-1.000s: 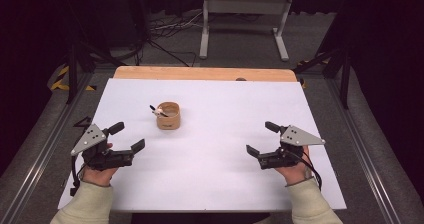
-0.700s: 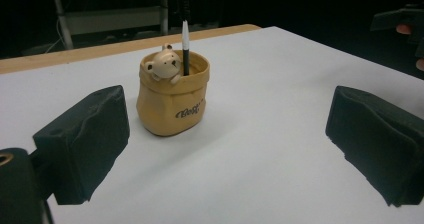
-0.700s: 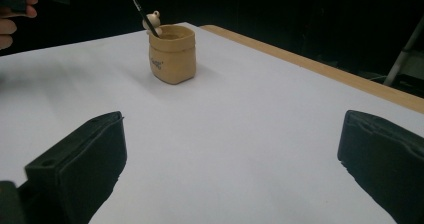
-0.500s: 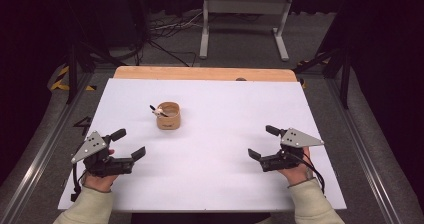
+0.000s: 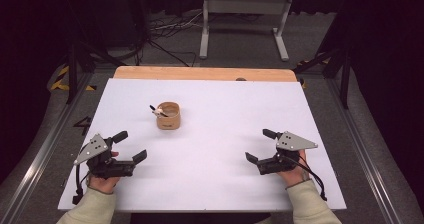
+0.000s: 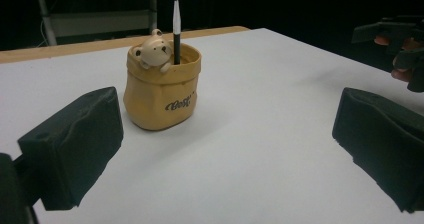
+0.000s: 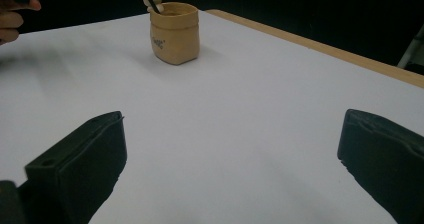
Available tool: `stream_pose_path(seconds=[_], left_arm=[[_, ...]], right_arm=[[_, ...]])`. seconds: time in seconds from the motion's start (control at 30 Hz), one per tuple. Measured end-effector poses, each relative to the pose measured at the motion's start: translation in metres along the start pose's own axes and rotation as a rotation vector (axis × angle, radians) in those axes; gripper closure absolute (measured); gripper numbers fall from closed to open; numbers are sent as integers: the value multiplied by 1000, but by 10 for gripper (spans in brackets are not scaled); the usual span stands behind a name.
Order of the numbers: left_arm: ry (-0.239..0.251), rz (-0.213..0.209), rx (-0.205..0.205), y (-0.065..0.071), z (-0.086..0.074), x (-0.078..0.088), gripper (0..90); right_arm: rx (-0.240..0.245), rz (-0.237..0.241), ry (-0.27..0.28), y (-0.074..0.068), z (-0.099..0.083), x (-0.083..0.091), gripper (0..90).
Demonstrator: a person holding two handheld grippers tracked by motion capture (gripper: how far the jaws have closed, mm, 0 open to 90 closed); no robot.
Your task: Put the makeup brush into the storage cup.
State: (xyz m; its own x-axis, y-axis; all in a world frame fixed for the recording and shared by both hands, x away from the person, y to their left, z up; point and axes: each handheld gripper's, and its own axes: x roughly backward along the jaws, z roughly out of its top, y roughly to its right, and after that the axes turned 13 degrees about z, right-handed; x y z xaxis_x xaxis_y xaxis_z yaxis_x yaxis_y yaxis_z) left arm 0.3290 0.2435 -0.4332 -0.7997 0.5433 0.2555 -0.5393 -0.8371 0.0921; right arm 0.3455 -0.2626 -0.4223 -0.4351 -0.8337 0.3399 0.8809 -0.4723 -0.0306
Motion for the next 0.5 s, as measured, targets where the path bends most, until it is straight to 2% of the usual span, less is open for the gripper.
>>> stream_pose_path(seconds=[0.4,0.5], left_arm=[[-4,9,-7,2,-10,-8,0],[16,7,19,1,-13,-9,0]], right_arm=[[18,-26,50,-2,-8,-3,0],[5,-33,74,-2,-10,-2,0]])
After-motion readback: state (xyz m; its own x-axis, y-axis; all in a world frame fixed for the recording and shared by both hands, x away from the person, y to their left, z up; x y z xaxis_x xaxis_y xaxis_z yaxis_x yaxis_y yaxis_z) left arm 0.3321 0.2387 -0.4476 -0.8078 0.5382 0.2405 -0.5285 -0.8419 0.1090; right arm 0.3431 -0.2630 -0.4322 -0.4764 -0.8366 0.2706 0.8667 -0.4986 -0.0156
